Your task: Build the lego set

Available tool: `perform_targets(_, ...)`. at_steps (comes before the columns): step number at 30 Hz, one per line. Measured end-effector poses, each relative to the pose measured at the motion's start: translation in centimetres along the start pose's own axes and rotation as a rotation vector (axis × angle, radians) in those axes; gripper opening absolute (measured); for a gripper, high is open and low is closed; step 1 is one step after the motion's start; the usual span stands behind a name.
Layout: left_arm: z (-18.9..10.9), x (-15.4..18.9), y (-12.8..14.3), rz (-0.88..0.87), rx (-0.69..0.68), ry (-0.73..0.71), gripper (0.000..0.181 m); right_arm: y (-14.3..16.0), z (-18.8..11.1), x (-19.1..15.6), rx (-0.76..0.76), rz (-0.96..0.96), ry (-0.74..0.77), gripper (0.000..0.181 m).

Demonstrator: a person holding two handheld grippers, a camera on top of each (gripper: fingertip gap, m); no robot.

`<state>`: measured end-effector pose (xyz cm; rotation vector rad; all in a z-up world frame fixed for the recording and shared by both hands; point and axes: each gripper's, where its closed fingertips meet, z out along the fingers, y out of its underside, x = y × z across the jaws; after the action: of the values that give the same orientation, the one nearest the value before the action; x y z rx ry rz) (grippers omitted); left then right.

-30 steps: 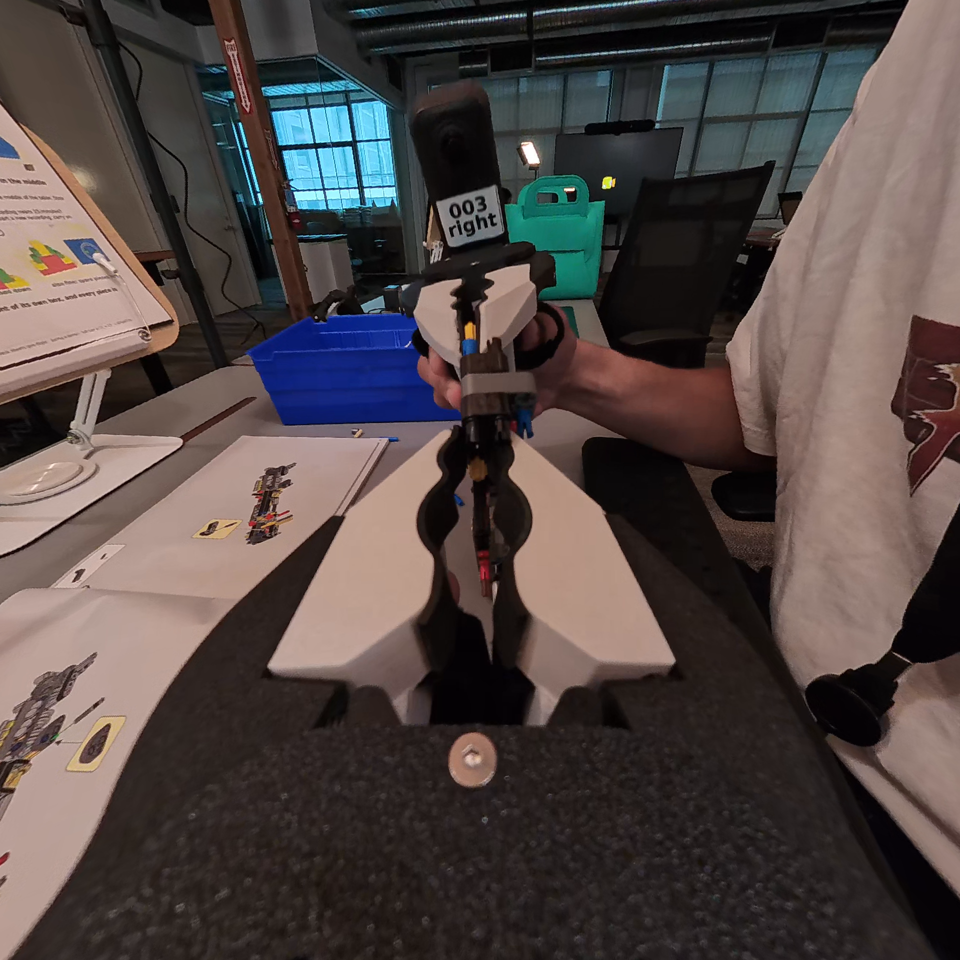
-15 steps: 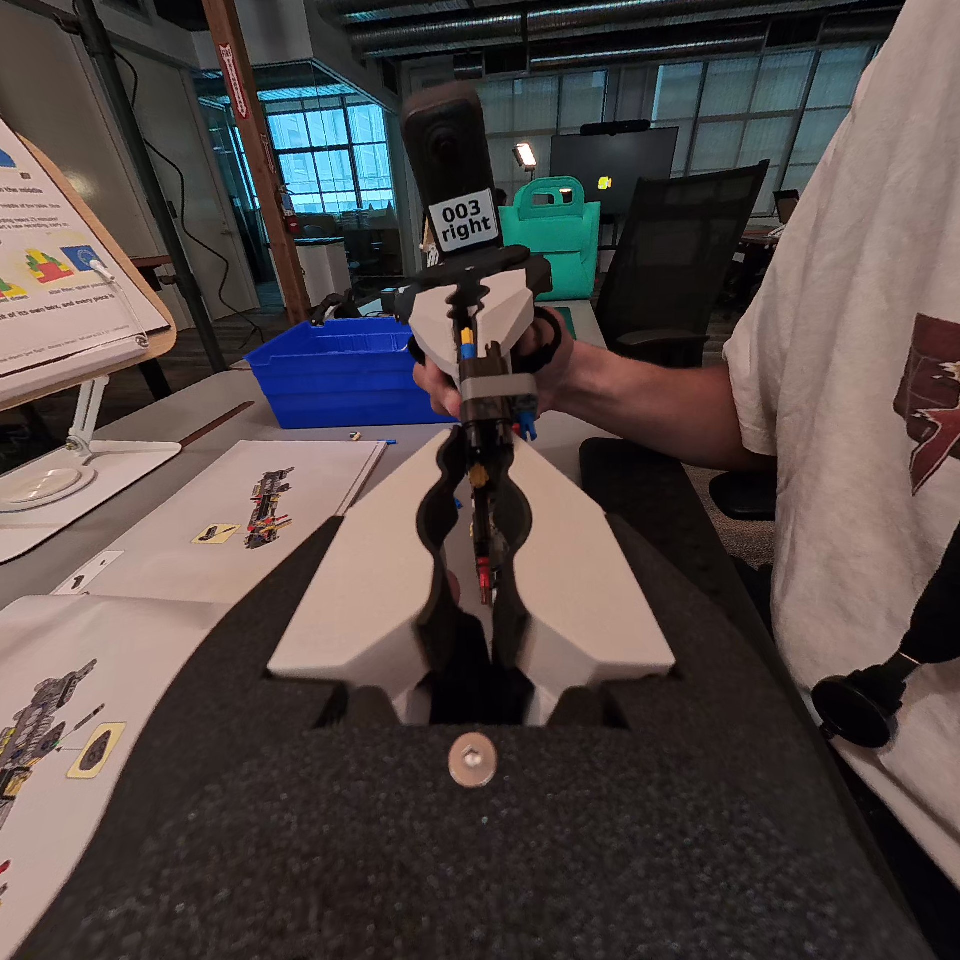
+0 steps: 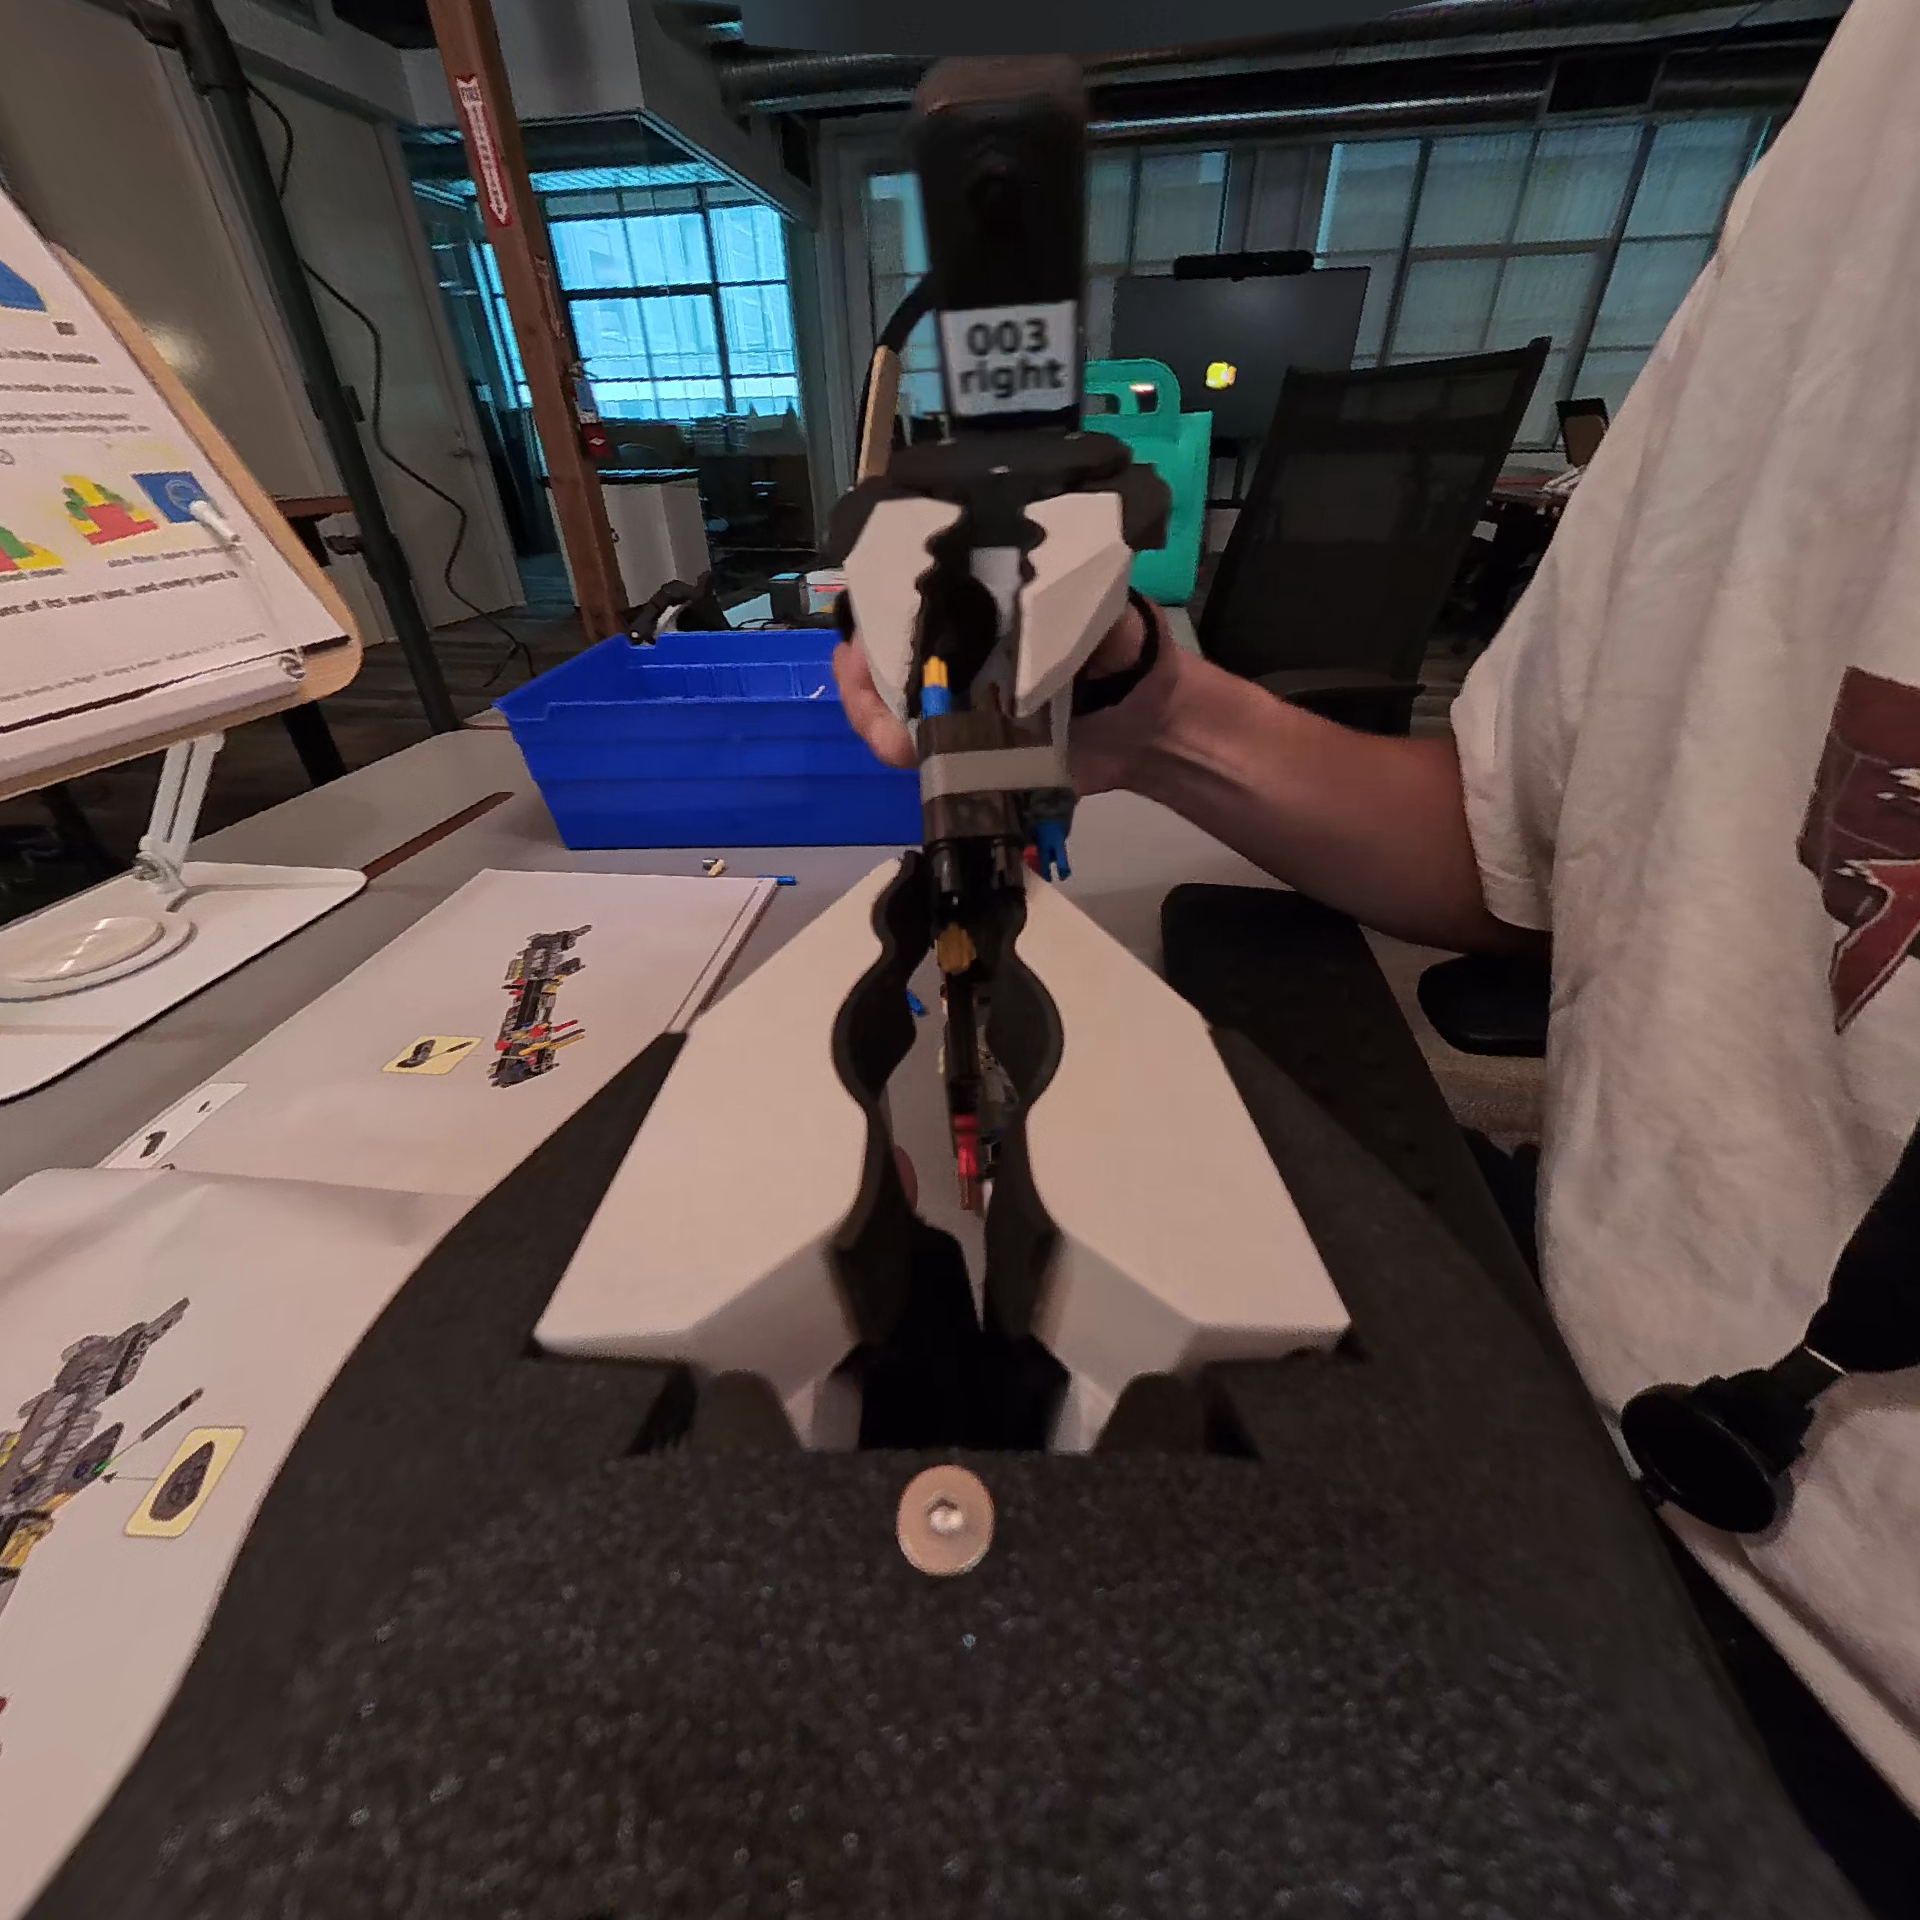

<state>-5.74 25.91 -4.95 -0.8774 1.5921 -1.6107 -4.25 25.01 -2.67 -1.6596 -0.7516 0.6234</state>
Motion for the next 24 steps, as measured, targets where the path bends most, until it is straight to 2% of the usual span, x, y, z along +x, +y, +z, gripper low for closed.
perform_targets(2, -0.2, -0.9, 0.2, -0.038, 0.007, -0.053, 0.007, 0.5, 0.1, 1.0, -0.060, -0.046, 0.151, 0.028)
perform_targets(6, -0.8, -2.8, 0.8, -0.157, 0.009, -0.150, 0.007, 2.0, 0.4, 2.1, -0.160, -0.095, 0.435, 0.055)
perform_targets(11, -0.7, -4.4, 1.3, -0.310, 0.010, -0.226, 0.007, 2.8, 1.8, 3.7, -0.252, -0.052, 0.630, 0.085)
perform_targets(15, -0.7, -4.5, 1.8, -0.351, -0.004, -0.238, 0.006, 3.5, 3.4, 4.5, -0.277, 0.022, 0.682, 0.090)
perform_targets(18, -0.9, -4.7, 2.0, -0.378, -0.004, -0.245, 0.006, 5.0, 4.1, 5.2, -0.380, 0.021, 0.717, 0.095)
perform_targets(24, -0.8, -4.3, 2.1, -0.389, -0.008, -0.225, 0.006, 4.7, 5.1, 5.3, -0.370, 0.000, 0.740, 0.089)
